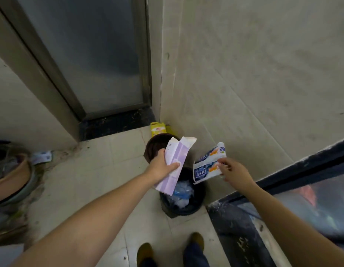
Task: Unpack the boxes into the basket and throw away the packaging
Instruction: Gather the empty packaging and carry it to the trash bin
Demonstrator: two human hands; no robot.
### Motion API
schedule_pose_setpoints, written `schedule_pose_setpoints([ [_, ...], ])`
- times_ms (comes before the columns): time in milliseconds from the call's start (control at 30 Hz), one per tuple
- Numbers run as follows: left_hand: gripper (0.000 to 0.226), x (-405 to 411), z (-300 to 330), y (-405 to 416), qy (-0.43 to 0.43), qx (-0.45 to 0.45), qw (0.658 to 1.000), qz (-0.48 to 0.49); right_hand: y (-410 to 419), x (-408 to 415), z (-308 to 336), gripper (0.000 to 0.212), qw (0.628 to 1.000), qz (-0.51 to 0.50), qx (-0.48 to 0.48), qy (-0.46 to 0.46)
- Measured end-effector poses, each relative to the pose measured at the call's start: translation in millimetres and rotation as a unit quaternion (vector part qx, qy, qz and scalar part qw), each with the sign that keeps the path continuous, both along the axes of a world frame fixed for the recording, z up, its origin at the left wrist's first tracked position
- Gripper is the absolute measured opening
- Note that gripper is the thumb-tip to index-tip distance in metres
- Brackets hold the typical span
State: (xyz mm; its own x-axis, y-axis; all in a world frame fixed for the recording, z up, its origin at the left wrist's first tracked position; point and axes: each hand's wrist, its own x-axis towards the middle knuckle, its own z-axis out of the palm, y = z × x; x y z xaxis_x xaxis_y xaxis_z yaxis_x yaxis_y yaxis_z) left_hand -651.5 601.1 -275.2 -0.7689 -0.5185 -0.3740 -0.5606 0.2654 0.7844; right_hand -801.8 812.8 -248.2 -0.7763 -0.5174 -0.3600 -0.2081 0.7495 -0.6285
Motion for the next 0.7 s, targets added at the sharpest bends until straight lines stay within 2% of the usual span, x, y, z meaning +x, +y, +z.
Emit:
schedule_pose_setpoints([
  [167, 0.076, -34.6, -67.4, 16.8, 0.013, 0.047, 0.992, 0.116, -16.7, -62.7, -73.6, 0.048, 0.994, 0.061, 0.037, -0.081],
  [300, 0.073, -45.8, -157.7, 40.3, -0.085, 0.085, 0.974, 0.192, -25.9, -76.1, -163.4, 0.054, 0.987, 0.105, 0.039, -0.117],
  [400, 0.072, -56.0, -235.2, 56.3, -0.153, 0.114, 0.962, 0.195, -28.3, -75.0, -245.8, 0.054, 0.98, 0.102, 0.086, -0.148],
  [533, 0.07, -79.0, -347.9, 68.3, -0.222, 0.091, 0.956, 0.168, -28.1, -70.8, -359.8, 0.058, 0.975, 0.076, 0.131, -0.16],
  [700, 0.062, -97.4, -462.9, 84.9, -0.256, 0.072, 0.943, 0.198, -27.8, -62.2, -472.4, 0.06, 0.97, 0.031, 0.138, -0.196],
])
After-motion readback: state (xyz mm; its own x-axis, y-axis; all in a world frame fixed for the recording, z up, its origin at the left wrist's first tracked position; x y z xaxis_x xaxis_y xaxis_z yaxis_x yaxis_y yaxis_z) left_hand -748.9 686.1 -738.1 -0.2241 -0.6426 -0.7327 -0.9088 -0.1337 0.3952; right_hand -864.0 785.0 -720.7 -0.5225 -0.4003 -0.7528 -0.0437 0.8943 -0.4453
